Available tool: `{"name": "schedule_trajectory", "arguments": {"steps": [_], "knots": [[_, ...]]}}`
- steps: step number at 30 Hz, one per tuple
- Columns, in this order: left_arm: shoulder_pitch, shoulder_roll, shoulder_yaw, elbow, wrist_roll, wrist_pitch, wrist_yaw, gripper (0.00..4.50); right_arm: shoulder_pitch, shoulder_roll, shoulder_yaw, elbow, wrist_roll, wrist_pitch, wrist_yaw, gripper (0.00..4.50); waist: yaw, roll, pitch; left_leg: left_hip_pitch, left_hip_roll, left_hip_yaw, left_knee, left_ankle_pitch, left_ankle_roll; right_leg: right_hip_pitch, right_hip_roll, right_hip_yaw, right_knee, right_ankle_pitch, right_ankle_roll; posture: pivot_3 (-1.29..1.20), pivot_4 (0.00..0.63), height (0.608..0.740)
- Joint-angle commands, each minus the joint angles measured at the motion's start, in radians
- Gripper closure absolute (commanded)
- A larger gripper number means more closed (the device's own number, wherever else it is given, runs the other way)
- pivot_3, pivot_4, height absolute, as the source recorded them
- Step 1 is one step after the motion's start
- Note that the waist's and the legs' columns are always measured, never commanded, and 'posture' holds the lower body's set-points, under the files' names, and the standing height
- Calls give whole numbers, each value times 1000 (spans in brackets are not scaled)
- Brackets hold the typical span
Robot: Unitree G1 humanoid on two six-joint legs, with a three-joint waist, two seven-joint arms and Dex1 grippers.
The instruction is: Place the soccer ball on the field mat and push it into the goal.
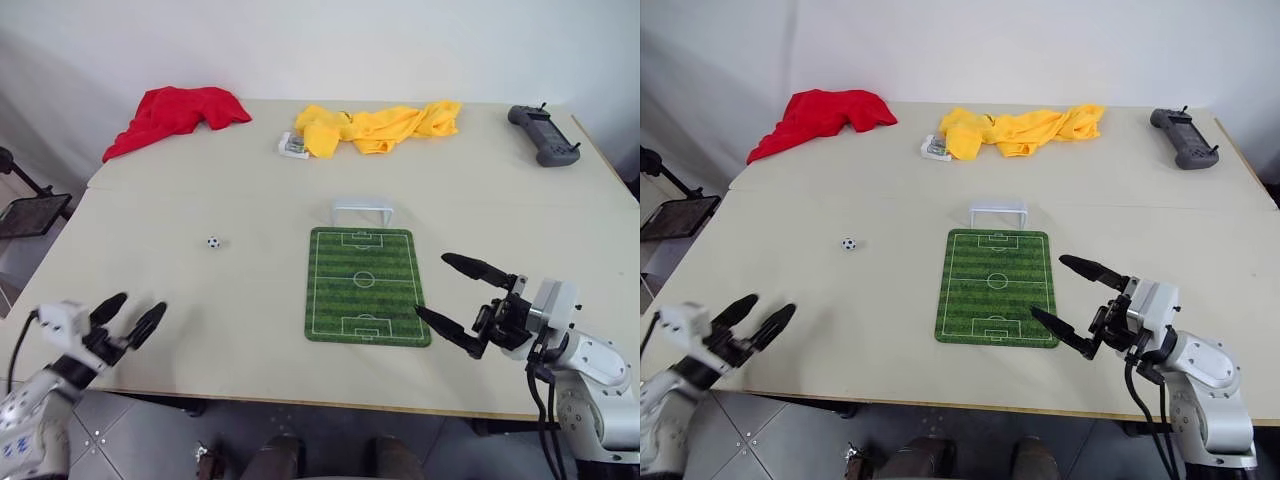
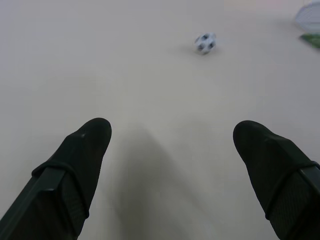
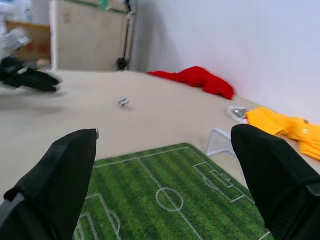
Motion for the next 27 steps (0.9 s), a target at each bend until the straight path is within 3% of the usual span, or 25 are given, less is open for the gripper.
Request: {"name": "schedule_trajectory", "arguments": {"steps": [1,9,17,21,27], "knots": [[-173,38,-94,1,56,61,40,57,11,-34,-19,25,5,-32,55,0,0,0,0,0,0,0,0,0,0,0,0,0,0,0,0,0,150,740],[-534,24,-267,340,253,33,131,57,37,-37,-16,35,6,-32,65,0,-35,0,0,1,1,2,-2,0,-1,-3,2,1,2,1,1,0,150,740],[-602,-21,-281,503,303,-53,201,57,88,-15,-22,6,-1,-43,23,0,-31,-1,1,0,1,1,0,0,-1,-4,2,2,3,1,2,0,150,740],[-590,-31,-296,504,303,-54,171,848,108,-16,-31,1,-5,-56,10,0,-26,-1,0,1,0,1,1,0,-1,-3,2,3,3,1,2,0,150,740],[-548,-36,-277,473,271,-90,120,2721,119,-23,-43,22,-9,-81,4,0,-25,-1,0,1,0,2,0,0,-1,-3,2,3,3,1,2,0,150,740]]}}
